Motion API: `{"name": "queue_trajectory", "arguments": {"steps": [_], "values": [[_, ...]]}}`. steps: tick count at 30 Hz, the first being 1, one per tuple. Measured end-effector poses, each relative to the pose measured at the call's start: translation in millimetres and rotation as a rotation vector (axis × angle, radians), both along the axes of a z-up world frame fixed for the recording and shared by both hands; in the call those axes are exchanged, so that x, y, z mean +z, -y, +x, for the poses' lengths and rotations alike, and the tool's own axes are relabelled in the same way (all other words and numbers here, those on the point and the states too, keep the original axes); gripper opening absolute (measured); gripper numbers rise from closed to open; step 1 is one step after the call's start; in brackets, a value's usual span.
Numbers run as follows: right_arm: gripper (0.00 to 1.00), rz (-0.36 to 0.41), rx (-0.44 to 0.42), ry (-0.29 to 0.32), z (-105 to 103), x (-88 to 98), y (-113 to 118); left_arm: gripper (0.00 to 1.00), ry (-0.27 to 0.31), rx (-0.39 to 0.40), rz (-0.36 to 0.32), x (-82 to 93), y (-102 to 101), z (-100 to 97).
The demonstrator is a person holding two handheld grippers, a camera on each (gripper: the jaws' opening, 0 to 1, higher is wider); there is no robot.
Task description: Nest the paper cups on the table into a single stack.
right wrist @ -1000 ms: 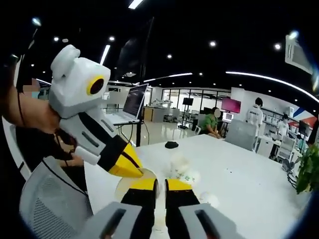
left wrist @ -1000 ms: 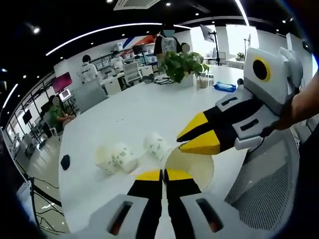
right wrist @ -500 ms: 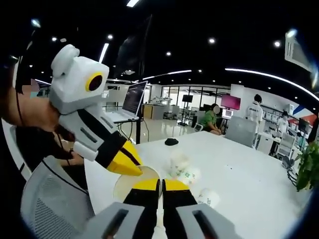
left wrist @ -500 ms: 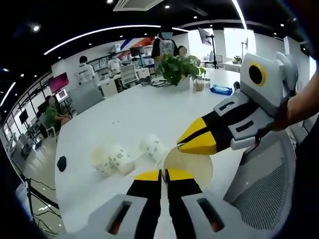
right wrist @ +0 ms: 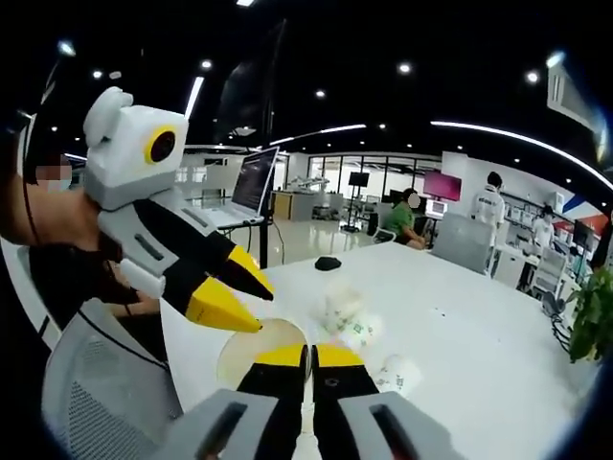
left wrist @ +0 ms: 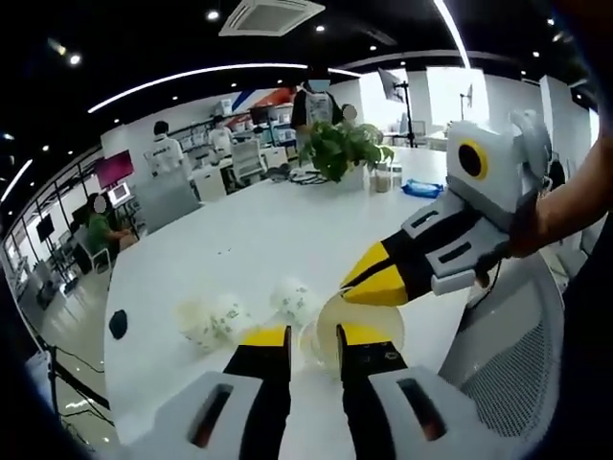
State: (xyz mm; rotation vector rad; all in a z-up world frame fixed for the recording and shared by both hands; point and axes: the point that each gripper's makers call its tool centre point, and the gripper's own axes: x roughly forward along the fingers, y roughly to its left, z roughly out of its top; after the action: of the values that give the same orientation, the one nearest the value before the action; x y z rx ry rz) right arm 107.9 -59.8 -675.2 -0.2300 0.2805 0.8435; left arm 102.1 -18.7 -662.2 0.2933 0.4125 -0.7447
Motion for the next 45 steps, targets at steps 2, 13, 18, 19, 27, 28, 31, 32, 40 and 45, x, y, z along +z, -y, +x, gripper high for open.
{"name": "queue_trajectory", "arguments": {"steps": [2,13,18,19,27,28,31,32,40,45], "values": [[0.0,0.001,-0.003,-0.008,1.5,-0.8,0.7,0.2,0.006,-0.003,-0.043,4.5,-0.5,-2.0],[0.0,0.025,-0.034,-0.059,9.8,-1.4,4.1,0.36,0.009,-0.042,-0.128,7.1,-2.1,-18.6],[0.0,0.019,-0.036,-0.079,11.8,-4.6,4.7,0.46,0.025,-0.107,-0.116,2.3,3.6,-30.2],[0.0,0.017,-0.037,-0.083,12.5,-5.4,4.7,0.48,0.022,-0.115,-0.115,0.9,4.6,-32.0],[0.0,0.01,-0.049,-0.107,20.3,-12.7,6.0,0.51,0.003,-0.129,-0.111,-11.5,4.9,-39.2],[0.0,0.007,-0.05,-0.109,20.0,-13.0,5.3,0.51,0.0,-0.127,-0.11,-12.8,3.9,-39.1],[0.0,0.007,-0.052,-0.123,22.3,-16.8,5.4,0.51,-0.005,-0.122,-0.119,-14.0,2.2,-39.0],[0.0,0.008,-0.055,-0.131,23.0,-18.5,5.4,0.51,-0.009,-0.118,-0.117,-14.9,1.6,-39.1],[0.0,0.023,-0.071,-0.19,26.6,-31.5,4.3,0.51,-0.022,-0.116,-0.101,-22.2,-1.6,-41.9],[0.0,0.015,-0.069,-0.202,28.7,-35.2,2.3,0.51,-0.028,-0.12,-0.088,-28.2,-4.3,-43.3]]}}
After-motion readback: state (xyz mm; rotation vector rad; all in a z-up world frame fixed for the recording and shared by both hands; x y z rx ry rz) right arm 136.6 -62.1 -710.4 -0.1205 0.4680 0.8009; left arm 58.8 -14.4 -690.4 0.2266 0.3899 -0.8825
